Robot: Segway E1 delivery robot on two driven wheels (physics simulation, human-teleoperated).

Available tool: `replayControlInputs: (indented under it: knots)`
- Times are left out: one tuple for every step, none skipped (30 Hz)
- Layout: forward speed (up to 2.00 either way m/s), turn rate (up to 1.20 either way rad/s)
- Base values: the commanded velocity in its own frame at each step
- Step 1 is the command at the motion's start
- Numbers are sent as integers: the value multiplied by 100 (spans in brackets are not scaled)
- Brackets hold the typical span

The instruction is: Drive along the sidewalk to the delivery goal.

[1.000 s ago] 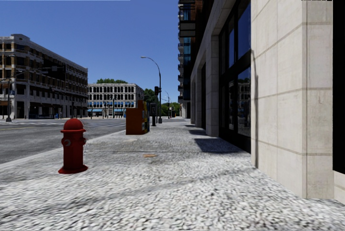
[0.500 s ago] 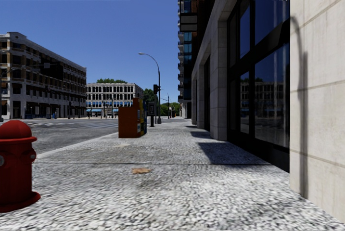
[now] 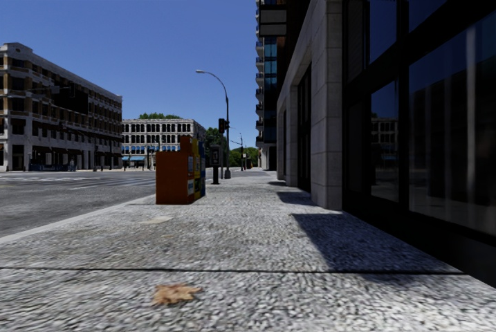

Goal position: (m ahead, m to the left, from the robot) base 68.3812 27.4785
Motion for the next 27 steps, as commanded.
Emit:
replayControlInputs:
  knots:
    - [200, 0]
    - [200, 0]
    - [200, 0]
    - [200, 0]
    - [200, 0]
    - [200, 0]
    - [200, 0]
    - [200, 0]
    - [200, 0]
    - [200, 0]
    - [200, 0]
    - [200, 0]
    - [200, 0]
    - [200, 0]
    - [200, 0]
    - [200, 0]
    - [200, 0]
    - [200, 0]
    - [200, 0]
    - [200, 0]
    - [200, 0]
    - [200, 0]
    - [200, 0]
    - [200, 0]
    - [200, 0]
    - [200, 0]
    - [200, 0]
